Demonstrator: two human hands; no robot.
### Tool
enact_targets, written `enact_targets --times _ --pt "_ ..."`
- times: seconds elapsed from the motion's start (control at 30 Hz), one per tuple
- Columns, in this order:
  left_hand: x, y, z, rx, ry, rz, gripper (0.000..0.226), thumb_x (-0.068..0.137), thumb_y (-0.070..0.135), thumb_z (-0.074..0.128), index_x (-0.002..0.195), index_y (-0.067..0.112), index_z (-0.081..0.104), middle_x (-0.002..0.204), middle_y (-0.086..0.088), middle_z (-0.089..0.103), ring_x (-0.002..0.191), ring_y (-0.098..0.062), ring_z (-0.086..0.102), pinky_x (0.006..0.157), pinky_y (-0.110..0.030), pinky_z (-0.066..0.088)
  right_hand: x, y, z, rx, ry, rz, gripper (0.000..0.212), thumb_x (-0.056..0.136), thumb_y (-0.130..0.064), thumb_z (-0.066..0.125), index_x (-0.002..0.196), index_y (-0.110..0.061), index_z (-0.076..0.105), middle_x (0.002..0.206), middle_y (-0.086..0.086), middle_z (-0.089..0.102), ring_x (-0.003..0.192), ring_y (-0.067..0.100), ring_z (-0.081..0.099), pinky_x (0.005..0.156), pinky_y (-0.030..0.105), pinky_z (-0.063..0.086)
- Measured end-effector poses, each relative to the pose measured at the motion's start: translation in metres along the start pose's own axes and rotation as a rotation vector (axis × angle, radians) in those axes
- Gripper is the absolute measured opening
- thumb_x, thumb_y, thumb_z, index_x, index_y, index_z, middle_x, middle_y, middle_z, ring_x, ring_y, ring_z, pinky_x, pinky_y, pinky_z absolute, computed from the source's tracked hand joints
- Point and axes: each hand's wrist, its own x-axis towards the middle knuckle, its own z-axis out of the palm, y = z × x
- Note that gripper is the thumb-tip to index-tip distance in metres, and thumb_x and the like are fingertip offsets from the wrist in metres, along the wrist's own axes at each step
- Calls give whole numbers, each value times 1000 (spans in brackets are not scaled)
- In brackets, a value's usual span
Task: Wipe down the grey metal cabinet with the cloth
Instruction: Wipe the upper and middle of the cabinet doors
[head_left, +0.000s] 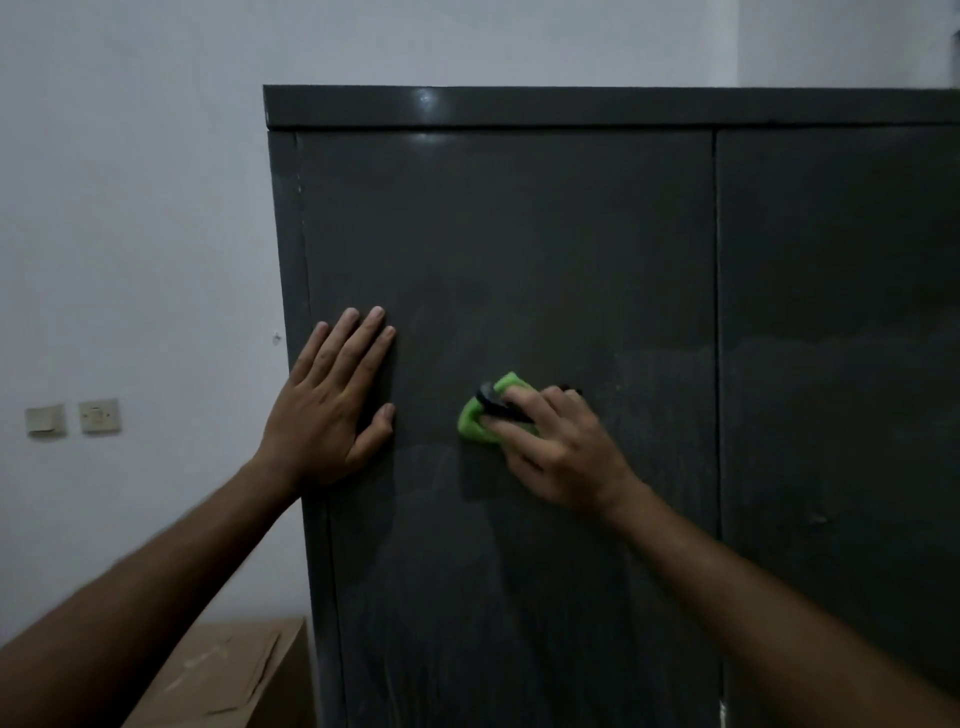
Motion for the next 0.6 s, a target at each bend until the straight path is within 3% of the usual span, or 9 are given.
enact_targets --times 0.07,0.17,0.23,0.27,0.37,0.43,0.47,0.57,0.6 --pt "-1 -1 2 16 3 -1 81 102 54 37 167 8 20 176 -13 14 164 -30 8 133 -48 5 -5 36 -18 -23 6 -17 36 89 -24 67 124 -19 72 130 17 64 89 37 60 74 47 51" --pt "0 1 1 29 4 -3 81 102 54 37 166 7 21 175 -14 15 164 -31 8 133 -48 6 20 56 -22 -61 234 592 37 89 -26 64 126 -19 69 130 14 58 103 35 58 82 51 53" --pt "0 0 0 19 5 3 81 101 53 37 166 7 21 175 -14 15 164 -31 8 133 -49 7 40 24 -6 -57 318 756 40 90 -28 62 129 -22 67 131 14 56 105 35 56 85 48 52" --pt "0 0 0 18 6 7 81 101 53 38 166 7 21 175 -14 15 164 -31 8 133 -49 7 43 6 2 -34 292 670 41 90 -28 62 131 -23 68 132 15 57 102 36 56 84 47 50" --pt "0 -1 1 15 24 17 82 101 52 40 166 5 22 175 -14 15 163 -31 10 133 -51 10 19 -14 8 30 45 41 35 88 -27 65 121 -22 73 128 16 64 88 34 56 73 43 46" --pt "0 -1 2 26 29 9 83 101 51 40 166 4 21 175 -14 16 163 -31 11 133 -51 11 21 13 -5 27 -21 -103 29 84 -29 66 111 -21 75 123 15 67 85 33 59 71 42 45" --pt "0 -1 2 33 24 1 83 101 52 39 166 4 20 175 -14 15 164 -30 10 133 -50 10 32 25 -9 2 28 -25 28 81 -30 67 107 -21 75 121 14 67 85 34 61 71 42 46" --pt "0 1 2 37 14 -10 83 102 54 37 166 4 19 175 -13 15 164 -29 9 133 -48 8 83 32 -9 -22 241 522 31 79 -29 67 109 -22 73 121 11 63 95 34 59 77 43 48" --pt "-1 0 3 34 13 -7 83 102 54 36 166 4 19 175 -14 15 164 -29 10 133 -48 8 98 21 -4 -7 284 599 34 80 -29 67 113 -23 71 123 10 61 97 33 58 78 42 46"
